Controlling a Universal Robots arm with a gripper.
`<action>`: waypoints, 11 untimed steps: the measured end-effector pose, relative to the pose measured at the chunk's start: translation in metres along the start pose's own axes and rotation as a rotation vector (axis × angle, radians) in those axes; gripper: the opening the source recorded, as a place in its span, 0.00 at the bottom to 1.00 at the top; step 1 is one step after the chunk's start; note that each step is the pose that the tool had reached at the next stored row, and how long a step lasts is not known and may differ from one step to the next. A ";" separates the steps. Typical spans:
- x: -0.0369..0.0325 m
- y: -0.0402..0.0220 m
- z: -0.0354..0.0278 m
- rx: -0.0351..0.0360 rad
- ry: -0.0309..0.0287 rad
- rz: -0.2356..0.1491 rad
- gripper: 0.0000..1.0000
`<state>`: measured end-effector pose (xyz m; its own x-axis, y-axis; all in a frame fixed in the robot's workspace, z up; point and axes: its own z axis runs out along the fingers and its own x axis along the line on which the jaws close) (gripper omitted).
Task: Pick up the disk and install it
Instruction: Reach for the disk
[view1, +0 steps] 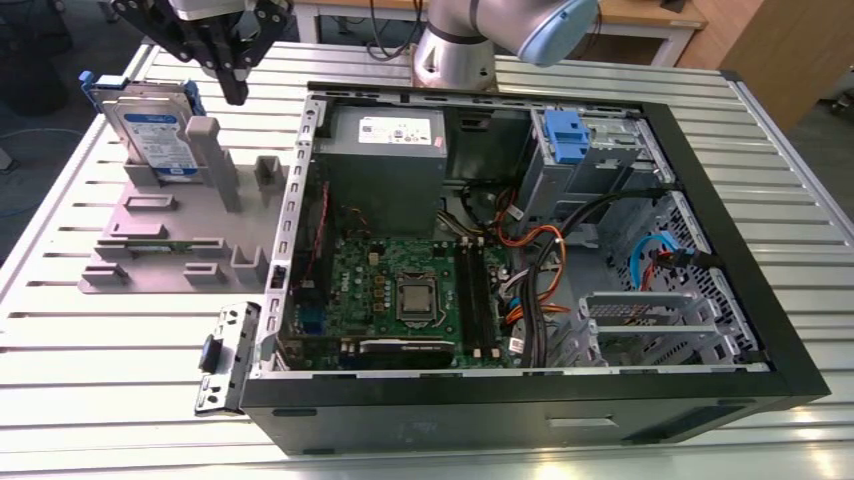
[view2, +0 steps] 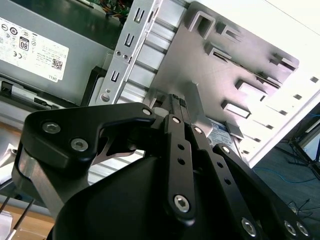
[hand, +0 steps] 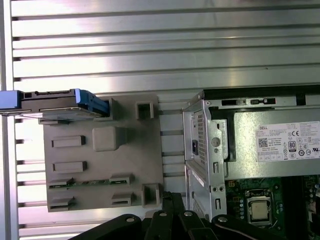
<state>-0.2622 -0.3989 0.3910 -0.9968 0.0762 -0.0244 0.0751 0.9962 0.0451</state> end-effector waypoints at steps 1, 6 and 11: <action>0.0003 0.0000 0.0000 0.0000 0.0000 0.000 0.10; 0.0018 -0.0002 0.0000 0.0000 0.0000 0.000 0.10; 0.0032 -0.0003 0.0000 0.0001 0.0000 0.000 0.10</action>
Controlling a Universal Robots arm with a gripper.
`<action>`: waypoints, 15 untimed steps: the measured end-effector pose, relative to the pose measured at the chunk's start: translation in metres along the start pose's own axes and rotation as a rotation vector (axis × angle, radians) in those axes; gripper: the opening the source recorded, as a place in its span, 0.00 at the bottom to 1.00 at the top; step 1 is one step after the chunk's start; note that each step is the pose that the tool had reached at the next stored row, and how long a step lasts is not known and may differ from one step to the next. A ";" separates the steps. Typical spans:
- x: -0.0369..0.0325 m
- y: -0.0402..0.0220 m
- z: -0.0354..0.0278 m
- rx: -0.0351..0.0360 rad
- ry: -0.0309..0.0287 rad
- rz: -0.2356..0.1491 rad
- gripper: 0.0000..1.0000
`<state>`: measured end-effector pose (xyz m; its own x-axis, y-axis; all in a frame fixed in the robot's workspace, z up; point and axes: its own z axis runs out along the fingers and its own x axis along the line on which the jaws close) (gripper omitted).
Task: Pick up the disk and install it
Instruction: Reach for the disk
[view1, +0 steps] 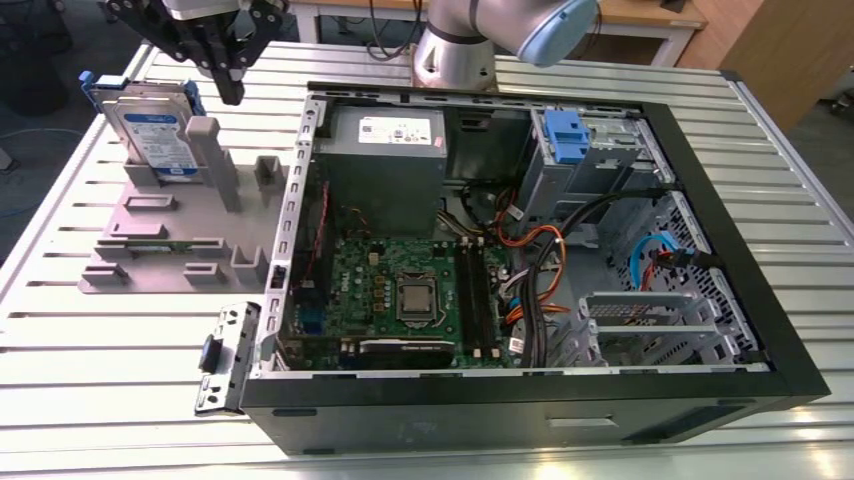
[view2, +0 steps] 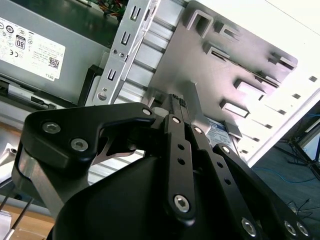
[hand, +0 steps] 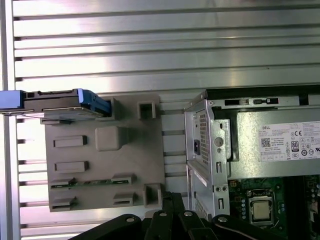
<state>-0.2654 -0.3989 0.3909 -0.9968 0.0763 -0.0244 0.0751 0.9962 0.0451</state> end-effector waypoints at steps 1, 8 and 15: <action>0.0003 0.0000 0.0000 0.0000 0.0000 0.000 0.10; 0.0031 -0.0002 0.0000 -0.0001 0.0000 0.000 0.10; 0.0050 -0.0004 0.0000 -0.0001 0.0000 0.000 0.10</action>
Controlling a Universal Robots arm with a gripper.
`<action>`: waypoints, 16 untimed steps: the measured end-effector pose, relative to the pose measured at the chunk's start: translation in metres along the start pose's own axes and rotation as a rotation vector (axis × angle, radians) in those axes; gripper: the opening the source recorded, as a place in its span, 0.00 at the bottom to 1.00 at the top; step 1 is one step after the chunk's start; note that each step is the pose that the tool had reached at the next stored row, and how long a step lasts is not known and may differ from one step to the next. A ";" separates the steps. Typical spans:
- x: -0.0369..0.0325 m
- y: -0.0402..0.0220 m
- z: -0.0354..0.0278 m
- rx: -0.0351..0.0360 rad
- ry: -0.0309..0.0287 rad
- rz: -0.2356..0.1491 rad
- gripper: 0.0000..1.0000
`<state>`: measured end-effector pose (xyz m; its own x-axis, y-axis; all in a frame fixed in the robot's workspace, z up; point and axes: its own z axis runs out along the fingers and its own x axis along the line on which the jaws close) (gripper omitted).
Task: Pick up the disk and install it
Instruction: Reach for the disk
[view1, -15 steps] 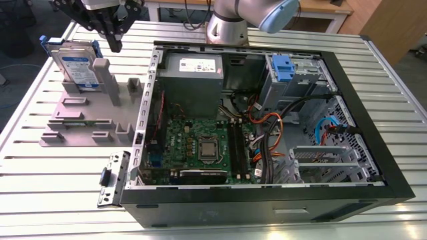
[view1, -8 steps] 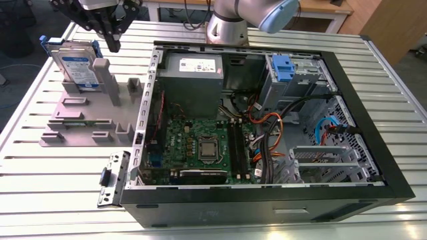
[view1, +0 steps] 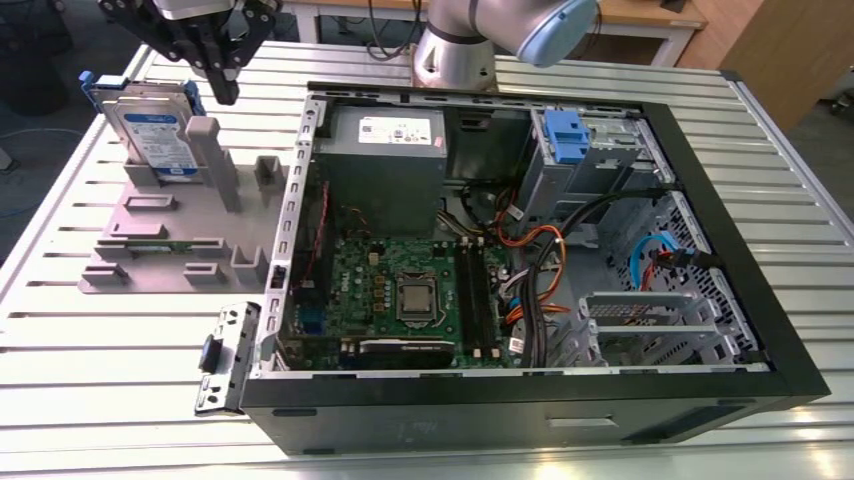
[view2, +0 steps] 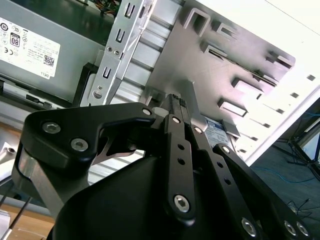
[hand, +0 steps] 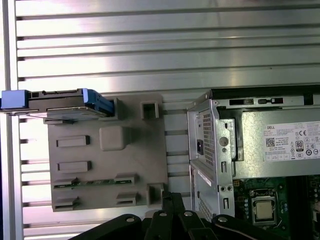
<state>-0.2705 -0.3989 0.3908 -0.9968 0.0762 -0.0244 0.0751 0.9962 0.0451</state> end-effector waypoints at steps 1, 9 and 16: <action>0.0003 0.0000 0.0000 0.0000 0.0000 0.000 0.10; 0.0023 -0.0002 0.0000 0.0000 0.0000 0.000 0.10; 0.0041 -0.0003 0.0000 0.0000 0.0000 0.000 0.10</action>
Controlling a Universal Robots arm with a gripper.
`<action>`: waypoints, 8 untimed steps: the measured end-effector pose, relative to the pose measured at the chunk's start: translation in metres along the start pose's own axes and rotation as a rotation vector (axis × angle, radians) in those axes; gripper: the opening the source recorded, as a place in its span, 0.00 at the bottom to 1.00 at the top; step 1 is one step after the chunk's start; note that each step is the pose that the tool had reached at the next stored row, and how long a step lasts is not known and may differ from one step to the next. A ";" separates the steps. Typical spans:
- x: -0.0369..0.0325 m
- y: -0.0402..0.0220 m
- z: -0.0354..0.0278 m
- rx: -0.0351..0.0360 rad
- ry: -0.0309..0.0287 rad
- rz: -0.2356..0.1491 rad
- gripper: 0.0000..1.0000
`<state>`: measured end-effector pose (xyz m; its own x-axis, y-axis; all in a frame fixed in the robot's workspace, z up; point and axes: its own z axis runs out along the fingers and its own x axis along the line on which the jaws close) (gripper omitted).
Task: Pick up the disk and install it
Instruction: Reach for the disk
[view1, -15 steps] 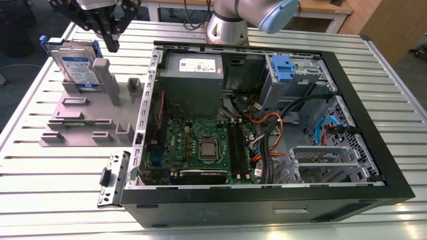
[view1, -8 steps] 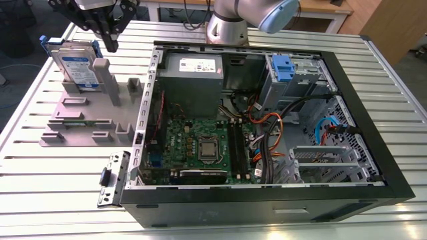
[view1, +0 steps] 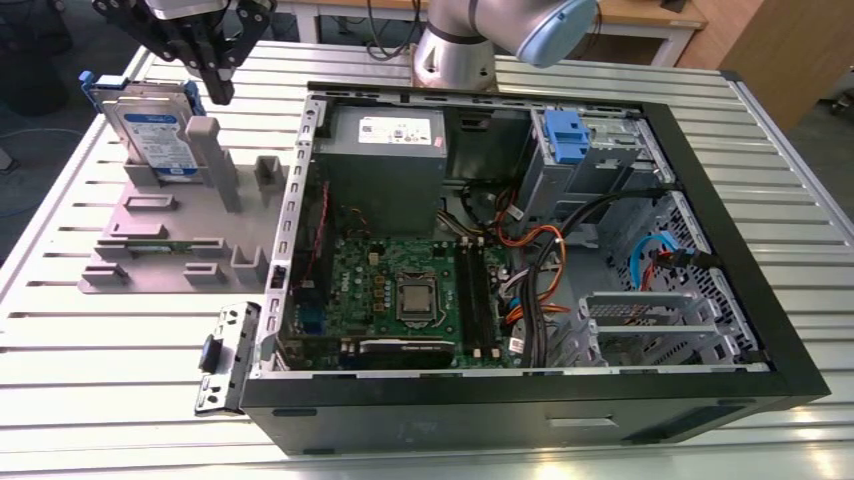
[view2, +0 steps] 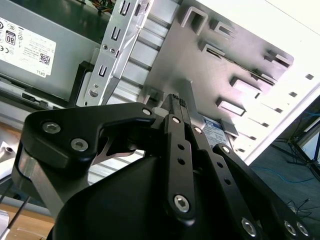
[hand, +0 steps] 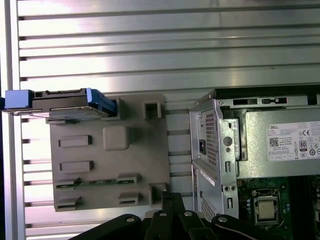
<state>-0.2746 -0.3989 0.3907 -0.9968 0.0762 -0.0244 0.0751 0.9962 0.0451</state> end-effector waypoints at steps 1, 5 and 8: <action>0.0003 0.0000 0.0000 0.0000 0.0000 0.000 0.10; 0.0027 -0.0002 0.0000 0.0000 0.0000 0.000 0.10; 0.0035 -0.0003 0.0000 0.0000 0.0000 0.000 0.10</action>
<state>-0.2782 -0.3989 0.3906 -0.9968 0.0762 -0.0244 0.0751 0.9962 0.0451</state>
